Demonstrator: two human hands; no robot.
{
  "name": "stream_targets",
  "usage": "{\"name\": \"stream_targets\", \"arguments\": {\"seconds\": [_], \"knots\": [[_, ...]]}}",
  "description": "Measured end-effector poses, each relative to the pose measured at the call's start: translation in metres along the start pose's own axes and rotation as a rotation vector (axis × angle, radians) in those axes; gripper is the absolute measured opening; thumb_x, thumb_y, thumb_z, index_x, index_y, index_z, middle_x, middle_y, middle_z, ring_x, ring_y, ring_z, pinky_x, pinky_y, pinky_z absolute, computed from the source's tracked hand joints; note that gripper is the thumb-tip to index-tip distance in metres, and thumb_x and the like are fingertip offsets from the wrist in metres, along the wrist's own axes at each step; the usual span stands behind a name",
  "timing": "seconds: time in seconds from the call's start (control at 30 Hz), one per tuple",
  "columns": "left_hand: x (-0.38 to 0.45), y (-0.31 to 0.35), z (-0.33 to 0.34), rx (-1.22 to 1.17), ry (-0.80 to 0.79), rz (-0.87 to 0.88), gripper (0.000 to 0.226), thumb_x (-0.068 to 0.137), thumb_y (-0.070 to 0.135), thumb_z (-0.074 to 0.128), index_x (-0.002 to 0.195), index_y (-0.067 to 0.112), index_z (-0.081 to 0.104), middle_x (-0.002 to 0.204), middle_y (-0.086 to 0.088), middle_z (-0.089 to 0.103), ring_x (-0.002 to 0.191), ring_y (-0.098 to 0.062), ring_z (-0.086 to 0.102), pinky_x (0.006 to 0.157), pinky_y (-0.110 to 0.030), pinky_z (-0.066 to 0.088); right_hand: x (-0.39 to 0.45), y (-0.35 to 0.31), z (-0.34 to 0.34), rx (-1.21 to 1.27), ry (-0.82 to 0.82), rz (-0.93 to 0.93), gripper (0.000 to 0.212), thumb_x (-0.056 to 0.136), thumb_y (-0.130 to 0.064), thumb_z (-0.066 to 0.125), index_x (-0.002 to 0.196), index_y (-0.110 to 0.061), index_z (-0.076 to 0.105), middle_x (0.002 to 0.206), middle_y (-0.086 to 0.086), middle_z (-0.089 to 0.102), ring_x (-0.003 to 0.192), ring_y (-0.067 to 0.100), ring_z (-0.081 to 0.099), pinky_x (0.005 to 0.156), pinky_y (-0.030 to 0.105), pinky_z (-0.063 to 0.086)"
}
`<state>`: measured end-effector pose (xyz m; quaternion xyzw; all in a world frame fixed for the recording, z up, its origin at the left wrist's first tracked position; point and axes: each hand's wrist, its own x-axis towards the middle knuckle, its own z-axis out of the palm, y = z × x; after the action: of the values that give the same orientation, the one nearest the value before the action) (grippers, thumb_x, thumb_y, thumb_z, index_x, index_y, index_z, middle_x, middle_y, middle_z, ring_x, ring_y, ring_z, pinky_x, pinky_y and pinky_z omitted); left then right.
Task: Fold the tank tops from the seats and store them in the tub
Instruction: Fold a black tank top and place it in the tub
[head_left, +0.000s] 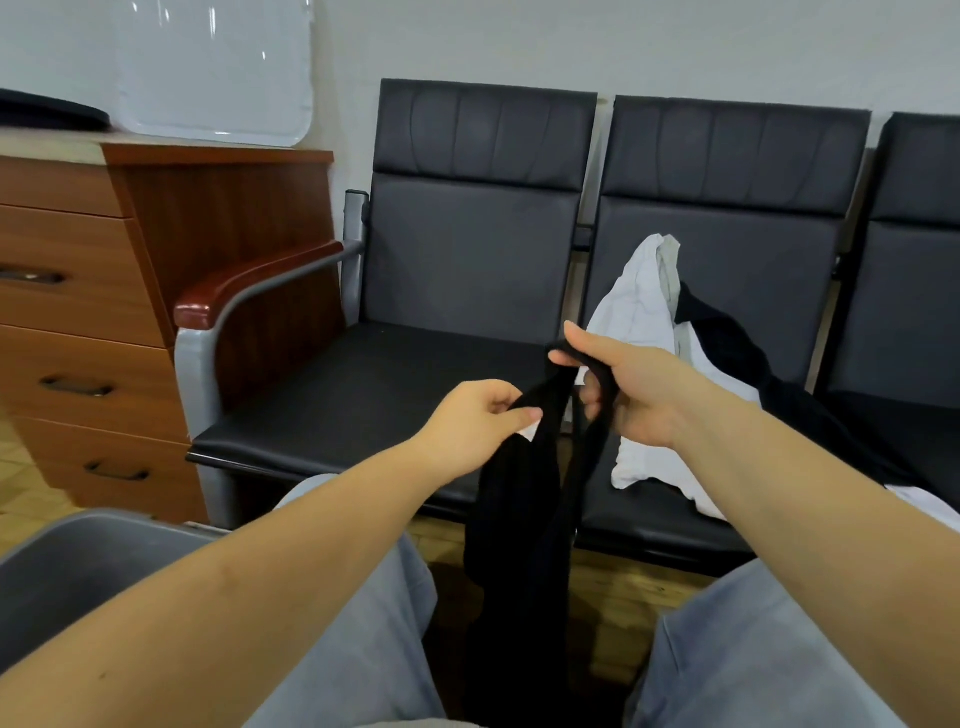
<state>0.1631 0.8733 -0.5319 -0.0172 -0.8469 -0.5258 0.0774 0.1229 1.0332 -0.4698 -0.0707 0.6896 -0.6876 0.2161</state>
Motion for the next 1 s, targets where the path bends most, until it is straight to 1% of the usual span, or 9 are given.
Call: {"name": "stream_targets", "arguments": {"seconds": [0.13,0.23,0.3,0.4,0.5,0.67,0.77,0.9,1.0], "knots": [[0.003,0.003,-0.013,-0.070,0.052,-0.011,0.017,0.090,0.023,0.067,0.092,0.006,0.070,0.078,-0.009,0.069,0.069,-0.017,0.066,0.071,-0.032,0.054,0.003,0.009,-0.010,-0.050,-0.084,0.124,0.030,0.090,-0.041,0.059,0.090,-0.013,0.072,0.049,-0.008,0.050,0.056,0.010,0.042,0.060,0.021,0.035],[0.005,0.006,-0.022,-0.039,0.074,0.011,0.009,0.087,0.022,0.069,0.088,0.015,0.074,0.081,-0.004,0.074,0.073,-0.015,0.070,0.074,-0.029,0.056,0.008,0.014,-0.011,-0.052,-0.083,0.063,0.025,0.093,-0.035,0.058,0.097,-0.015,0.072,0.082,-0.006,0.072,0.075,0.007,0.064,0.069,0.022,0.046],[0.008,0.007,-0.029,0.031,0.094,0.037,0.007,0.086,0.023,0.071,0.087,0.018,0.075,0.081,-0.001,0.074,0.076,-0.014,0.070,0.075,-0.027,0.055,0.013,0.017,-0.013,-0.093,0.001,0.014,0.023,0.094,-0.031,0.059,0.103,-0.013,0.070,0.099,-0.003,0.074,0.089,0.011,0.067,0.070,0.023,0.048],[0.011,0.005,-0.043,0.267,0.110,0.075,0.008,0.085,0.028,0.071,0.086,0.022,0.075,0.081,0.008,0.071,0.078,-0.006,0.065,0.072,-0.019,0.049,0.015,0.017,-0.022,-0.066,0.100,-0.021,0.019,0.095,-0.029,0.058,0.101,-0.014,0.067,0.094,-0.002,0.071,0.085,0.013,0.065,0.066,0.023,0.048],[0.009,-0.003,-0.055,0.441,0.081,0.063,0.008,0.086,0.033,0.070,0.087,0.025,0.072,0.083,0.015,0.065,0.082,-0.003,0.061,0.072,-0.018,0.044,0.011,0.012,-0.032,0.155,0.026,0.004,0.022,0.097,-0.026,0.053,0.107,-0.011,0.064,0.096,0.002,0.070,0.083,0.013,0.066,0.068,0.027,0.056],[0.012,-0.031,-0.065,0.667,0.053,-0.056,0.023,0.092,0.030,0.063,0.111,0.018,0.069,0.096,0.007,0.061,0.089,-0.010,0.056,0.078,-0.022,0.041,0.006,0.006,-0.039,0.330,0.070,-0.019,0.019,0.097,-0.022,0.055,0.101,-0.007,0.066,0.084,0.003,0.073,0.073,0.013,0.069,0.064,0.024,0.059],[0.014,-0.049,-0.073,0.640,0.112,-0.169,0.022,0.094,0.027,0.061,0.111,0.016,0.071,0.094,0.003,0.063,0.084,-0.012,0.055,0.074,-0.024,0.040,0.006,0.002,-0.046,0.336,0.133,-0.052,0.016,0.096,-0.020,0.056,0.096,-0.009,0.067,0.077,0.001,0.074,0.073,0.013,0.069,0.064,0.023,0.059],[0.017,-0.054,-0.084,0.414,0.233,-0.350,0.014,0.092,0.027,0.063,0.089,0.015,0.069,0.074,-0.001,0.060,0.065,-0.019,0.058,0.059,-0.026,0.046,0.006,-0.001,-0.055,0.315,0.128,-0.064,0.017,0.095,-0.020,0.057,0.104,-0.010,0.068,0.088,0.001,0.074,0.073,0.012,0.071,0.060,0.023,0.058],[0.019,-0.045,-0.087,0.100,0.249,-0.475,0.019,0.097,0.022,0.054,0.090,0.008,0.064,0.076,-0.005,0.060,0.070,-0.023,0.060,0.067,-0.029,0.049,0.003,-0.004,-0.056,0.310,0.080,-0.097,0.014,0.095,-0.017,0.055,0.099,-0.012,0.067,0.082,0.000,0.074,0.069,0.011,0.071,0.058,0.022,0.058]]}}
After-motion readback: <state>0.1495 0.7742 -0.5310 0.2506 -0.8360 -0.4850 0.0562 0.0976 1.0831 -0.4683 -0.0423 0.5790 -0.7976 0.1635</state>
